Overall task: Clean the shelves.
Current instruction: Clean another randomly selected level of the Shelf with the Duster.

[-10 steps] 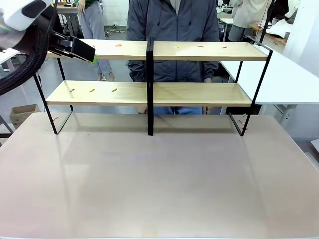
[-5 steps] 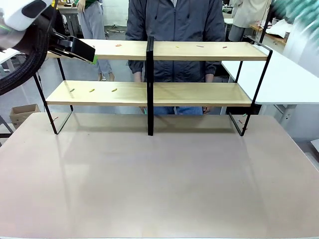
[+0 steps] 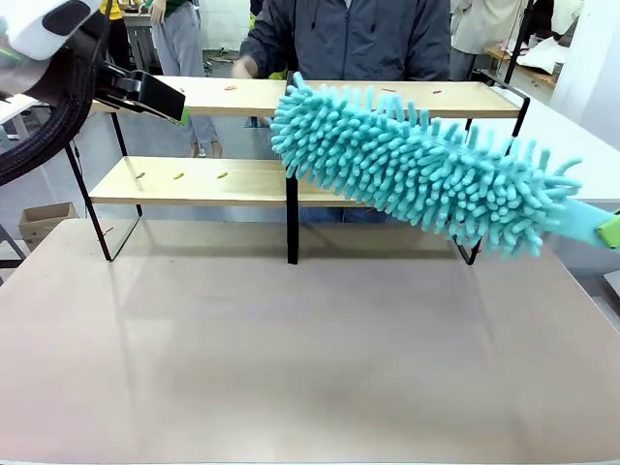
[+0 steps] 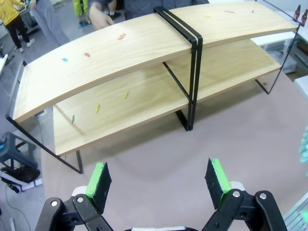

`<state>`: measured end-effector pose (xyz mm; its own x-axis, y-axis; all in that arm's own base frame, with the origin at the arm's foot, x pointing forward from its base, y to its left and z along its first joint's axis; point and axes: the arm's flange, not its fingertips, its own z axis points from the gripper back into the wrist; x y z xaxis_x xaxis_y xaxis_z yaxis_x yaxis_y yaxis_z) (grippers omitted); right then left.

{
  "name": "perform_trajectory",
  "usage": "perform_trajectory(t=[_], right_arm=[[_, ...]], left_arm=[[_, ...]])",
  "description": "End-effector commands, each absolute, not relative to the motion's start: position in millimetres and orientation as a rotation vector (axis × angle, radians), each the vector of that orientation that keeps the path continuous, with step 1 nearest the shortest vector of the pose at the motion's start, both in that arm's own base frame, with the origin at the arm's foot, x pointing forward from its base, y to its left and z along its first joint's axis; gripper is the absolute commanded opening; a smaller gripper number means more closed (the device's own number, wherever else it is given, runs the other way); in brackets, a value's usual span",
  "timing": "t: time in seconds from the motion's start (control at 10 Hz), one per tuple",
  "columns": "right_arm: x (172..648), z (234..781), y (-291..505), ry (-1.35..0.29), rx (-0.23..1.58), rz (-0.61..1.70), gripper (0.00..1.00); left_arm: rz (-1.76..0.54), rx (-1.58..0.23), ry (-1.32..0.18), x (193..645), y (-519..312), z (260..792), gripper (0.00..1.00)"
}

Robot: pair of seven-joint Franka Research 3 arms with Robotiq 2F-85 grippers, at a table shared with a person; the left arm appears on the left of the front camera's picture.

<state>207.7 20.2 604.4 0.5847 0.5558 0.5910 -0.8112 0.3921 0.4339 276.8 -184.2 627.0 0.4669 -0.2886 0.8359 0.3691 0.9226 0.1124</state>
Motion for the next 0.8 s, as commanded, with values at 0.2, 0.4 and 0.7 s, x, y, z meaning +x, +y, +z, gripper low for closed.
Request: perform_trajectory(t=[0.2,0.4,0.7], right_arm=[[264.9,667.4,78.2,-0.413,0.572,0.739,0.12],[299.8,717.3,109.5,-0.416,0.502,0.735,0.12],[292.3,703.0,75.2,-0.288,0.625,0.805,0.12]], left_arm=[[-0.401,-0.081,-1.017,276.1,-183.3,628.0,1.0],[-0.401,-0.081,-1.017,276.1,-183.3,628.0,1.0],[-0.401,-0.081,-1.017,276.1,-183.3,628.0,1.0]])
